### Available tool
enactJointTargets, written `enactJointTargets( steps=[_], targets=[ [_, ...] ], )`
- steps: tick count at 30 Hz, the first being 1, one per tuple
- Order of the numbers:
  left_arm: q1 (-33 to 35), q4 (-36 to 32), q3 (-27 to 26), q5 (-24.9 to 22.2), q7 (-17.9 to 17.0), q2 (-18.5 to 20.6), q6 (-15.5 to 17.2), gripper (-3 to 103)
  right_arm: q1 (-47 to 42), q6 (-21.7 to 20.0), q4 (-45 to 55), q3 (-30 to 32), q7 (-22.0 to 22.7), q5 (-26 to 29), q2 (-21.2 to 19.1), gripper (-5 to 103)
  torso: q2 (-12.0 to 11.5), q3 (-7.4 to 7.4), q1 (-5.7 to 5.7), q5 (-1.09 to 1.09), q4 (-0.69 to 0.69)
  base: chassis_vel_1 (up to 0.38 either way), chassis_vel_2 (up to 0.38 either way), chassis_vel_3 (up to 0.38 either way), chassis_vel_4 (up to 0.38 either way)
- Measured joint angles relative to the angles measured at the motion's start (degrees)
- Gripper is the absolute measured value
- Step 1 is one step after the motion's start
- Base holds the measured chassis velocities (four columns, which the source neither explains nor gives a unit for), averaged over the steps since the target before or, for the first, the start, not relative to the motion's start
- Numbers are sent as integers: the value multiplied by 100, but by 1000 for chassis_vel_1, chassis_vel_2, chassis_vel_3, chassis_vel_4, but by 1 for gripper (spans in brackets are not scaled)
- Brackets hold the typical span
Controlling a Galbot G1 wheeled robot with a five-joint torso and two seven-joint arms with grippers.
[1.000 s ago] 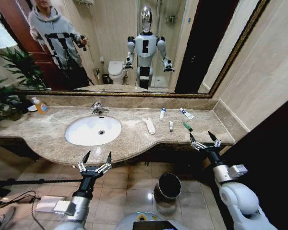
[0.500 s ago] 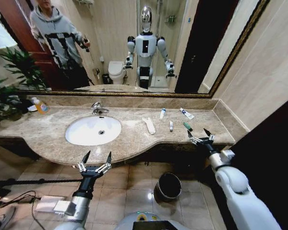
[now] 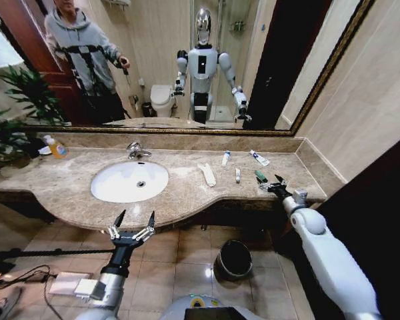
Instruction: Pick up the trash from the sink and place it in the trash bin.
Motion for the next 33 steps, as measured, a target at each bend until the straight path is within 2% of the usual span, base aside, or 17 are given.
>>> enactJointTargets(
  steps=[9, 14, 15, 21, 24, 26, 27, 30, 31, 33],
  targets=[
    [0, 0, 0, 0, 0, 0, 0, 100, 432, 129, -604, -201, -42, -140, 81, 102, 0, 0, 0, -1, 0, 0, 0, 0, 0],
    [0, 0, 0, 0, 0, 0, 0, 100, 512, 162, -766, -213, -93, -143, 74, 86, 0, 0, 0, -1, 0, 0, 0, 0, 0],
    [0, 0, 0, 0, 0, 0, 0, 100, 512, 162, -766, -213, -93, -143, 74, 86, 0, 0, 0, -1, 0, 0, 0, 0, 0],
    [0, 0, 0, 0, 0, 0, 0, 100, 465, 185, -788, -201, -132, -148, 77, 67, 0, -1, 0, 0, 0, 0, 0, 0, 0],
    [0, 0, 0, 0, 0, 0, 0, 100, 444, 191, -788, -193, -140, -149, 77, 62, 0, 0, -1, -1, 0, 0, 0, 0, 0],
    [0, 0, 0, 0, 0, 0, 0, 100, 406, 195, -788, -175, -156, -150, 75, 54, 1, -1, -1, -1, 0, 0, 0, 0, 0],
    [0, 0, 0, 0, 0, 0, 0, 100, 406, 195, -788, -175, -156, -150, 75, 54, 1, -1, -1, -1, 0, 0, 0, 0, 0],
    [0, 0, 0, 0, 0, 0, 0, 100, 382, 207, -789, -152, -161, -150, 63, 41, 1, -1, -1, 0, 0, 0, 0, 0, 0],
    [0, 0, 0, 0, 0, 0, 0, 100, 382, 207, -789, -152, -161, -150, 63, 41, 1, -1, -1, 0, 0, 0, 0, 0, 0],
    [0, 0, 0, 0, 0, 0, 0, 100, 376, 209, -787, -127, -162, -115, 48, 33, 0, -1, -1, 0, 0, 0, 0, 0, 0]
  ],
)
